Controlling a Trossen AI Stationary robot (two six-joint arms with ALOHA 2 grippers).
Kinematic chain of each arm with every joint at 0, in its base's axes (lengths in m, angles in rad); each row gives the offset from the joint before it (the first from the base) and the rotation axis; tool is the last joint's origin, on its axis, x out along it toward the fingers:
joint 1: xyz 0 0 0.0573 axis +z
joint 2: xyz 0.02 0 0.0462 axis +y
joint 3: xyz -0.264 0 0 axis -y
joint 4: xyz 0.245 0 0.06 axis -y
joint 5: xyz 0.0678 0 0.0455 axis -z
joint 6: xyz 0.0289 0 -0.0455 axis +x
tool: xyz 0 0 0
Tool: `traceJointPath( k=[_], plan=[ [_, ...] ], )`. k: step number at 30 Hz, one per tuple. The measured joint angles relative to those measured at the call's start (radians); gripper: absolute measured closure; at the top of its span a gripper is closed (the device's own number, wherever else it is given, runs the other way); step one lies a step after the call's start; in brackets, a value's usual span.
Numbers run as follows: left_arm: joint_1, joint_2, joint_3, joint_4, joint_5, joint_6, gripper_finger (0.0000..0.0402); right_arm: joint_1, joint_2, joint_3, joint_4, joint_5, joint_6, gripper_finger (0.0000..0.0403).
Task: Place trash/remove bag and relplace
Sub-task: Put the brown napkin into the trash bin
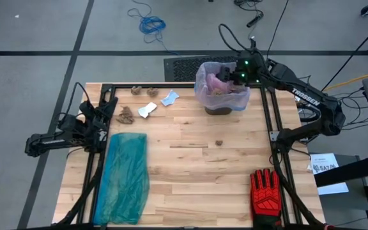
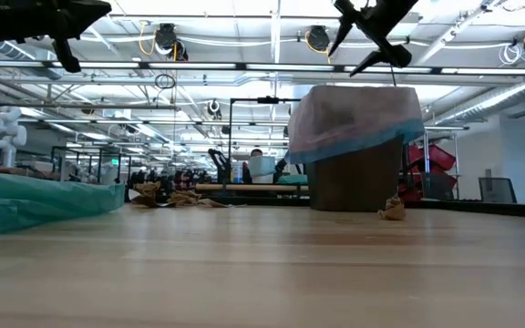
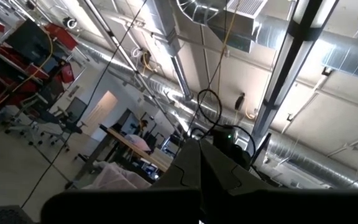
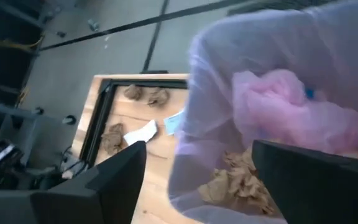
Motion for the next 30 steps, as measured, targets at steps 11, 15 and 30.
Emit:
traceJointPath(
  k=[11, 15, 30],
  plan=[
    [0.0, 0.0, 0.0, 0.0, 0.01, -0.002, 0.0402, 0.193, -0.01, 0.001, -0.167, -0.284, -0.314, 0.0146],
    [0.0, 0.0, 0.0, 0.0, 0.01, -0.002, 0.0402, 0.297, -0.009, -0.018, -0.31, -0.174, -0.318, 0.0159],
    [0.0, 0.0, 0.0, 0.0, 0.009, -0.001, 0.0402, 0.562, -0.008, -0.489, -0.06, -0.018, -0.429, 0.0165]
  ],
)
